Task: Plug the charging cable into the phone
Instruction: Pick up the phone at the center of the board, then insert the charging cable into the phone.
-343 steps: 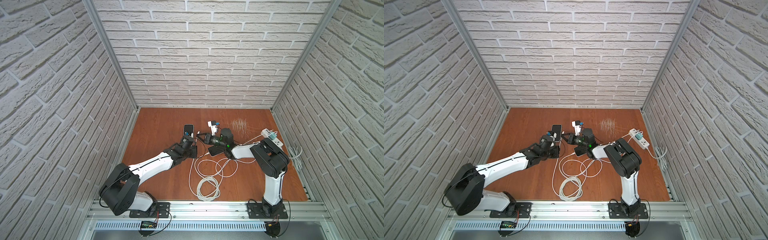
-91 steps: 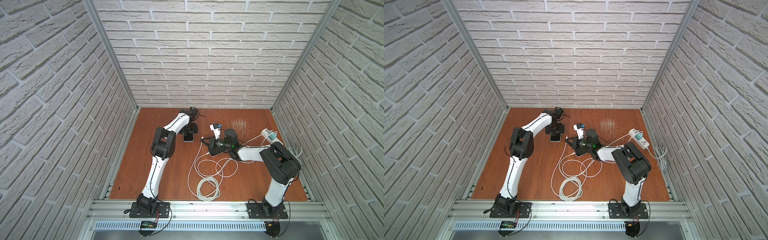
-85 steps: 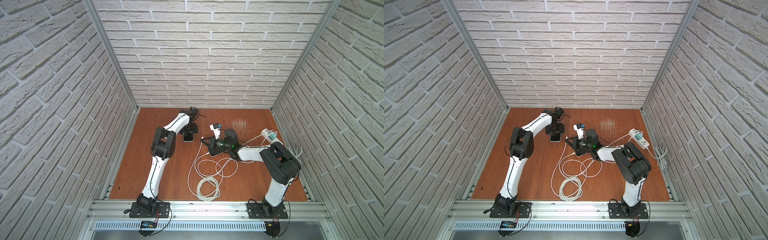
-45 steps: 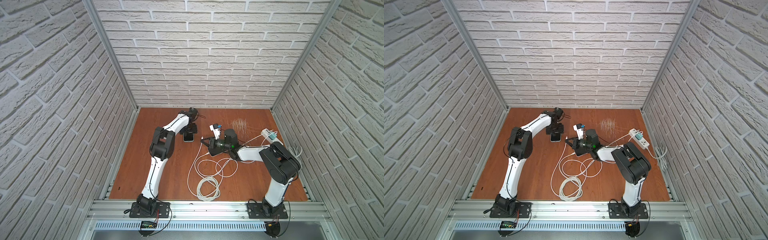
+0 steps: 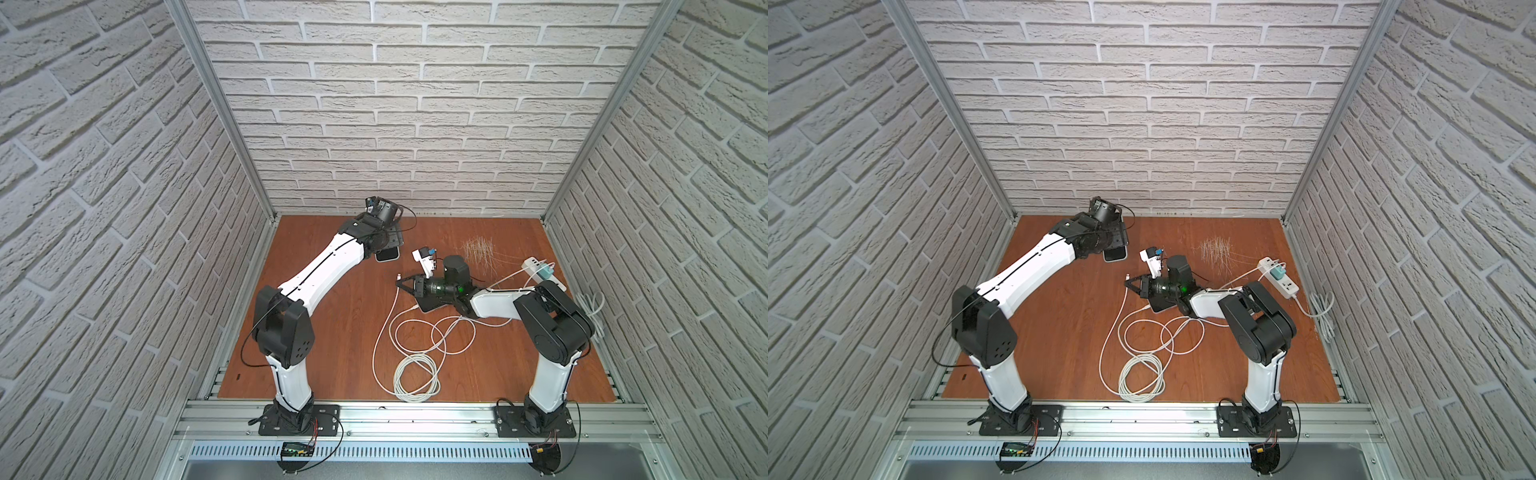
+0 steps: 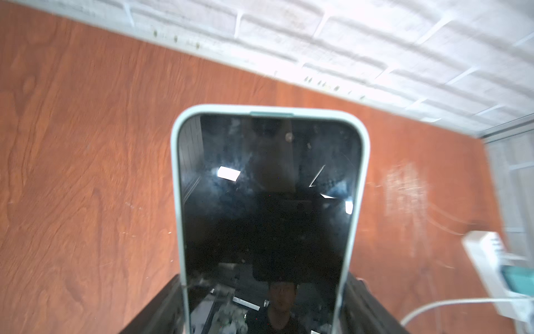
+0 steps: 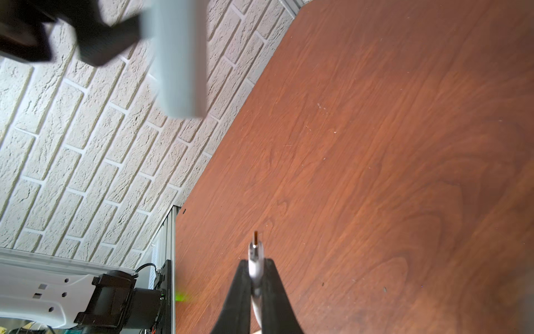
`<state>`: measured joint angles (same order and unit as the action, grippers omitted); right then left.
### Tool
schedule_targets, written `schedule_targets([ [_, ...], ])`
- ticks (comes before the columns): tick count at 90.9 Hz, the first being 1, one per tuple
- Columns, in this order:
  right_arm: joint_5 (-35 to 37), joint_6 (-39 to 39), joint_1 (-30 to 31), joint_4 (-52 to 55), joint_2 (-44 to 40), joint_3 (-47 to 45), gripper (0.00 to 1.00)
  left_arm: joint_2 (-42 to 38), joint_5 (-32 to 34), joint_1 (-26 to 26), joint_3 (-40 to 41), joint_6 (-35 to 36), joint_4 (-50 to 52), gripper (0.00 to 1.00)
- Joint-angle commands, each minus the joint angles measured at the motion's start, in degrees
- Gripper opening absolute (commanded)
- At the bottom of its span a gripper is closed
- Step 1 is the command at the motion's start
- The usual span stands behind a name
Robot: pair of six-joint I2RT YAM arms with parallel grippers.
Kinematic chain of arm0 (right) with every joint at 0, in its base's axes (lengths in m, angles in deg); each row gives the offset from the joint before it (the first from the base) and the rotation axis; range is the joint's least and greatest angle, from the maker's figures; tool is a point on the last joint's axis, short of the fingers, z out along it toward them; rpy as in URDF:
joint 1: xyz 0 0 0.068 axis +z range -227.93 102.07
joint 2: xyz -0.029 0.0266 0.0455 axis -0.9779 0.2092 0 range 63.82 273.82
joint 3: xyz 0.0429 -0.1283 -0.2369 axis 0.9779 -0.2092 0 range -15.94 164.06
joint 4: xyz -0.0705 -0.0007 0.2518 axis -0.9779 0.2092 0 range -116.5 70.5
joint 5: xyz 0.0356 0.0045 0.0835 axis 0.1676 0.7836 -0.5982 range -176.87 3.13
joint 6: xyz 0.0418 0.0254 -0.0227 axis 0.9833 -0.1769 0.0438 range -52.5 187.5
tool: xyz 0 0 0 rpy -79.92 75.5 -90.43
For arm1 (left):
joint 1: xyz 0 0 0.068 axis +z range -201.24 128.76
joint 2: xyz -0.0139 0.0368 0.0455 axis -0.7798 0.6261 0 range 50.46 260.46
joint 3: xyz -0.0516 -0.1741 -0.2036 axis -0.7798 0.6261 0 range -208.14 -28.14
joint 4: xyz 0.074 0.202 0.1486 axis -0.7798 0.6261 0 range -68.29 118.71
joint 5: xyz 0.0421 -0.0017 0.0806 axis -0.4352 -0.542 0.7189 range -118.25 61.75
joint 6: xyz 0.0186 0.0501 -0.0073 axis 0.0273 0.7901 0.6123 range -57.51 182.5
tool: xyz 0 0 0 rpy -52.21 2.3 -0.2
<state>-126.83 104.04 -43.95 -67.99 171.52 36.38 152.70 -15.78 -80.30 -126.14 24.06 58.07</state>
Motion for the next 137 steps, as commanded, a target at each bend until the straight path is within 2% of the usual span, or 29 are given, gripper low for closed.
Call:
schedule_targets([
  [1, -2.3, -1.5, 1.0, 0.6, 0.9, 1.6, 0.04, 0.5, 1.9, -0.3, 2.7, -1.9, -4.4, 0.29],
  [25, -3.4, -2.1, 1.7, 0.7, 0.8, 1.8, 0.04, 0.3, 1.9, -0.8, 5.1, -0.6, -7.3, 0.27],
  [44, -3.6, -1.7, 1.7, 0.1, 1.1, 2.0, 0.04, -0.5, 1.2, -2.7, 7.1, 4.0, -10.6, 0.27],
  [137, -1.7, -2.4, 1.2, -0.7, -0.5, 0.5, 0.04, -0.1, -2.6, -3.7, 9.6, 5.1, -9.5, 0.24],
])
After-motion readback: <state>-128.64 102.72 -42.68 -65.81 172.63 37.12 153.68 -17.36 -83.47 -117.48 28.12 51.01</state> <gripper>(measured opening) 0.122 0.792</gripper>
